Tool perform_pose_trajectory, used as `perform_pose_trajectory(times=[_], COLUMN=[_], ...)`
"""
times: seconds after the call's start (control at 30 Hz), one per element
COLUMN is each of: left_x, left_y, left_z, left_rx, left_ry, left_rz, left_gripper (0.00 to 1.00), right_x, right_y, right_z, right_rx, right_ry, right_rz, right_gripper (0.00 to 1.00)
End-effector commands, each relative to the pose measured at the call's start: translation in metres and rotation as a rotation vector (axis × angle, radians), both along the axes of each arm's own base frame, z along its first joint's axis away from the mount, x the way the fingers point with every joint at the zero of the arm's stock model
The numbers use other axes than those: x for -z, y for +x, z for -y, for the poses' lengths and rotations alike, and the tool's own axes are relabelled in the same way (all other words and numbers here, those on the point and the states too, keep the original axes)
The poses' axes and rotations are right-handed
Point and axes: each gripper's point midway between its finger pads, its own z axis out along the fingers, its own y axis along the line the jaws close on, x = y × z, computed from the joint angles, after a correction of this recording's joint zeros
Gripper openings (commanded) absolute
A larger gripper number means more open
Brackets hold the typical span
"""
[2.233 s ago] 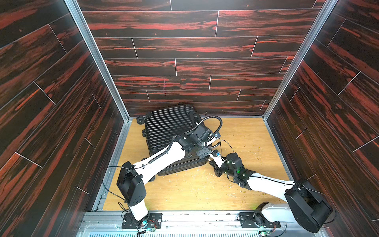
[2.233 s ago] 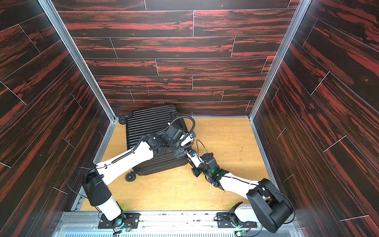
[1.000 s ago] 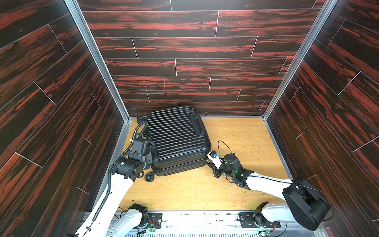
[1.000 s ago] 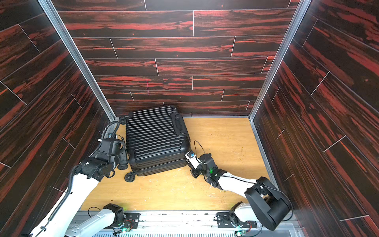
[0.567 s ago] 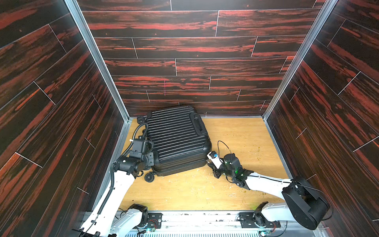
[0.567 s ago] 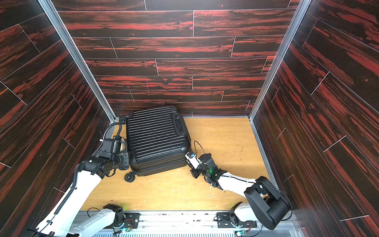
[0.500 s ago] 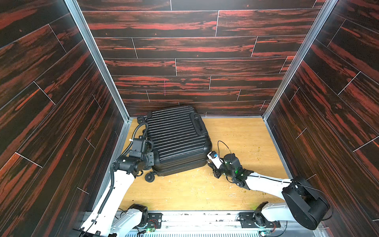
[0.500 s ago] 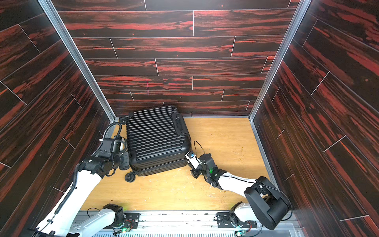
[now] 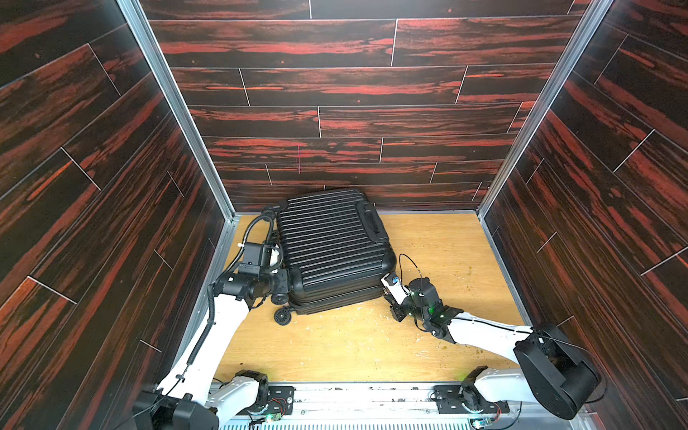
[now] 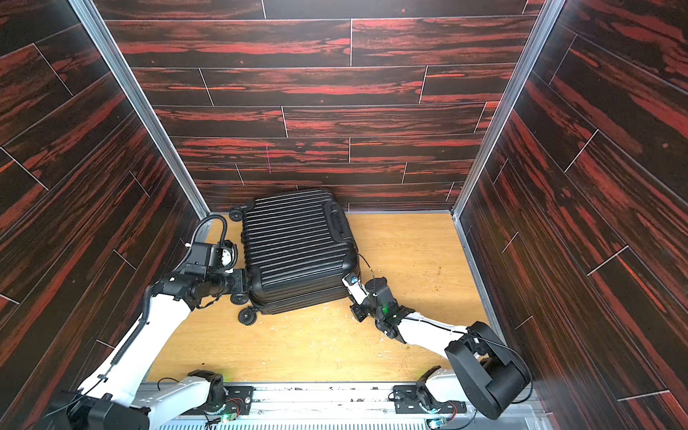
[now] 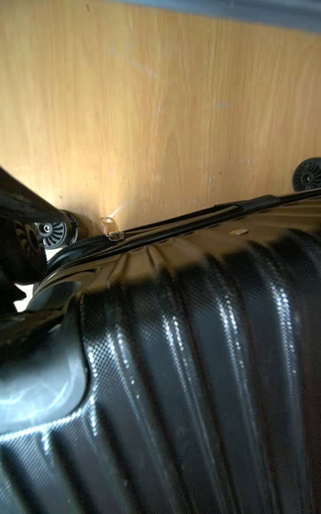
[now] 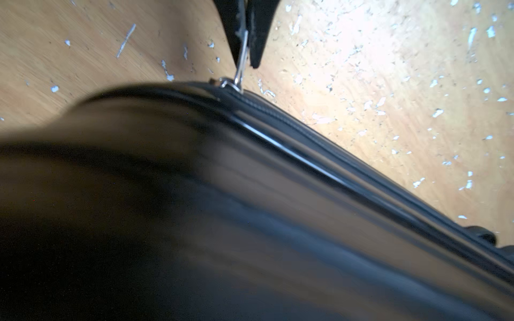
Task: Close the suitcase zippers
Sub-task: Zip the zipper on the suitcase.
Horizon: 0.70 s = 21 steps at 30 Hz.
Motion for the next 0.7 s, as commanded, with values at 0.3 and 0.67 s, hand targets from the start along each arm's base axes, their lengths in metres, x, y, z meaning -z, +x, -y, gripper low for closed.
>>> perform_pose_trajectory(times=[0.3,0.67], left_x=[0.003,0.007], left_y=[-0.034,-0.065], left_z=[0.086,0.110], left_rx=[0.328,0.476], left_ry=[-0.329,-0.345], left_rz=[-0.121,-0.171], left_gripper=[0.51,0.52], right_x=[-0.050,-0.041], right_y=[-0.024,0.017], right_z=[-0.051,-0.020], right_rx=[-0.244,-0.003], right_ry=[0.134,0.034], right_rz=[0.109,0.089], right_gripper=[0.00,0.00])
